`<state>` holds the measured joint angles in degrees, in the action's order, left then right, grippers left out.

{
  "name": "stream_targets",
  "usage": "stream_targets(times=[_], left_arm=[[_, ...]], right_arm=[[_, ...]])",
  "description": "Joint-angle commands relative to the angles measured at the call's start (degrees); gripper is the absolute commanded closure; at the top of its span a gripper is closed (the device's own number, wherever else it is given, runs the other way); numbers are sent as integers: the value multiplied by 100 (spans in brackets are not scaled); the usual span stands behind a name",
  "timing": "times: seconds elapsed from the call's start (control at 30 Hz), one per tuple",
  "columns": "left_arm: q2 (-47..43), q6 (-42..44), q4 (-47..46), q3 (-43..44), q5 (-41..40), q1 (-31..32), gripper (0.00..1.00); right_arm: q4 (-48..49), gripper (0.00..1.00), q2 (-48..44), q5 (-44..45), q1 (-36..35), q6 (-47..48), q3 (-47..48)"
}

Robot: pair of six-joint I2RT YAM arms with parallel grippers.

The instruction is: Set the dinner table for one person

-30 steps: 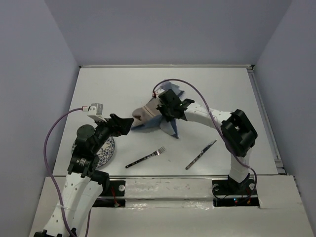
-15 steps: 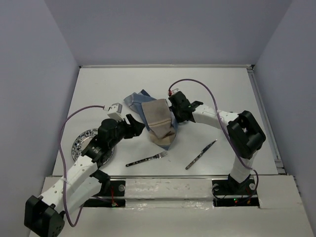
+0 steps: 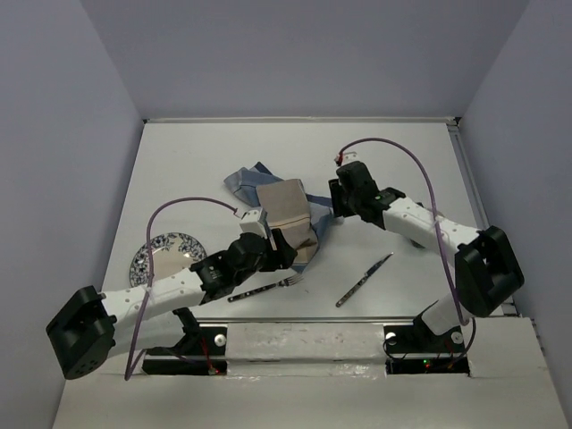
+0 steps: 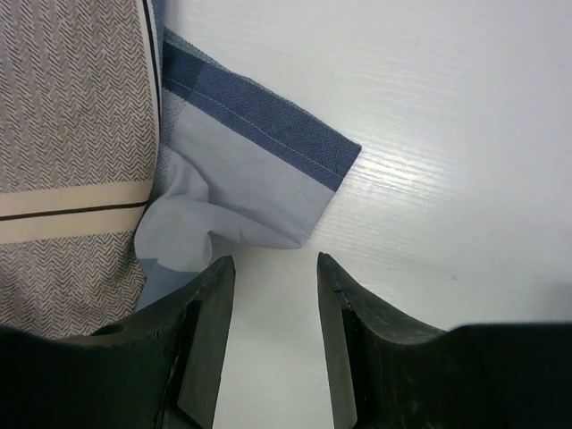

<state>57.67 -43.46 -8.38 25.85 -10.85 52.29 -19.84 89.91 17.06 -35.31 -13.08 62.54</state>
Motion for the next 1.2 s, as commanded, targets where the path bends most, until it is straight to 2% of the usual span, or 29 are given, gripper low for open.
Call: stream_targets(times=[0.0,0.1,0.17,0.3,0.43,0.57,0.63,0.67,0.7,0.73,0.77,0.83,0.87,0.9,0.97,1.0,1.17], left_arm=[[236,-593,-1112,-123,-865,334,24],[516,-532,-1324,-19,-1120,343,23],[779,-392,-1359,87,-1173,334,23],[1211,-321,-1456,306,-1217,325,23],[1519,-251,-1491,377,-1314,299,24],[1598,-207,-1596,369,-1446,273,27],[1607,-180,-1605,368,-1516,264,32],[1598,-145,-1631,360,-1534,264,34],[1598,-119,-1632,368,-1604,246,38],[1607,-101,-1632,369,-1630,229,40],[1607,-40,-1649,369,-1665,211,45],[1625,83,-1710,377,-1692,150,50],[1633,171,-1824,369,-1710,28,53],[1660,345,-1886,360,-1745,-52,65],[1712,478,-1983,386,-1666,-393,82],[1721,592,-1983,456,-1622,-508,98],[1441,918,-1974,728,-1481,-1036,100]], right_arm=[[630,52,-307,-782,480,-309,-330],[823,36,-255,-1159,841,-528,-532],[937,30,-123,-1231,973,-651,-533],[1078,30,324,-1249,1123,-783,-358],[1219,40,826,-1179,1123,-889,-155],[1359,43,1256,-1214,1123,-942,20],[1412,46,1432,-1109,1123,-986,82],[1438,52,1476,-1100,1123,-1003,83],[1508,53,1547,-1099,1123,-1012,100],[1535,62,1582,-1091,1123,-1038,109],[1614,68,1608,-1117,1123,-1065,126],[1711,81,1670,-1161,1123,-1091,135],[1789,92,1714,-1213,1123,-1091,118],[1912,99,1714,-1309,1123,-1100,109],[2087,100,1645,-1241,1123,-1161,126],[2106,100,1574,-1101,1123,-1170,126],[2124,100,916,-582,1289,-1109,127]])
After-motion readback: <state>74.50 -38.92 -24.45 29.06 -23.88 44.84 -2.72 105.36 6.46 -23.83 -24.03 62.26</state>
